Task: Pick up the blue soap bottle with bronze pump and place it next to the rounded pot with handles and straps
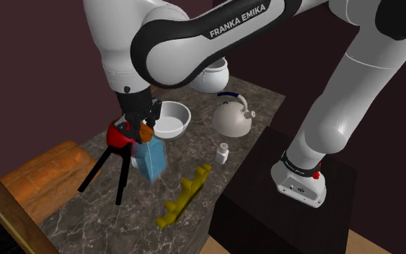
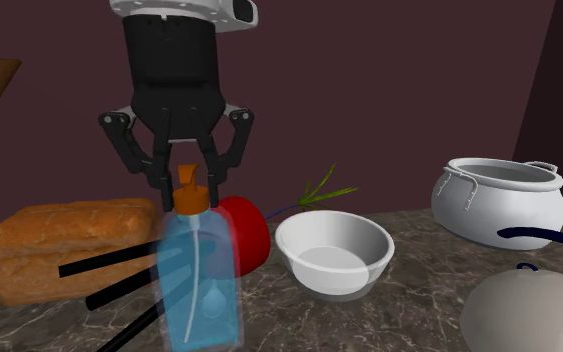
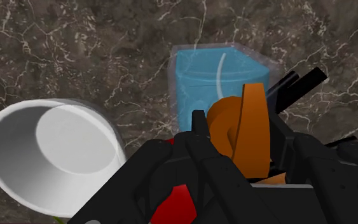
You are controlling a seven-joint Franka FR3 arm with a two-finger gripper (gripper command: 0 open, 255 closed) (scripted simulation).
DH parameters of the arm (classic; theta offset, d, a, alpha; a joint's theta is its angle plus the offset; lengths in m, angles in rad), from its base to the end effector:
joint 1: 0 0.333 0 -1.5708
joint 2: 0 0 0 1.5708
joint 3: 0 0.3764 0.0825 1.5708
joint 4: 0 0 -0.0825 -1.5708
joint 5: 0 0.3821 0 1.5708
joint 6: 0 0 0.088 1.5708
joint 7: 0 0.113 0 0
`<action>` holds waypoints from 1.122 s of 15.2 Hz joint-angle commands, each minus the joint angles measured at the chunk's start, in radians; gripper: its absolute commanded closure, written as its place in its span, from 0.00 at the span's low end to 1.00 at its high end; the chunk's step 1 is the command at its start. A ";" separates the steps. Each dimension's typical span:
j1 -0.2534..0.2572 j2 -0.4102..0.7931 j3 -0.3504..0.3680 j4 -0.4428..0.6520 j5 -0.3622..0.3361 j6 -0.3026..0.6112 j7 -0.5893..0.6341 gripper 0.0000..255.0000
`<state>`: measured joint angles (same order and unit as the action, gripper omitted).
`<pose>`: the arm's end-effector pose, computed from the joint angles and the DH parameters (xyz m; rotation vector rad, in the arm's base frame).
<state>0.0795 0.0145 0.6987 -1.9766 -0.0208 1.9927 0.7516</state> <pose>0.3996 0.3895 0.5166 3.1376 0.0549 0.0162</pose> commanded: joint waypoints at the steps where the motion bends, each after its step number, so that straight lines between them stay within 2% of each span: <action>1: 0.000 -0.007 0.000 0.021 0.005 -0.027 -0.003 1.00; 17: -0.004 -0.032 -0.004 0.214 0.022 -0.239 -0.017 1.00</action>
<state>0.0758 -0.0193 0.6952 -1.7789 0.0029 1.7692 0.7355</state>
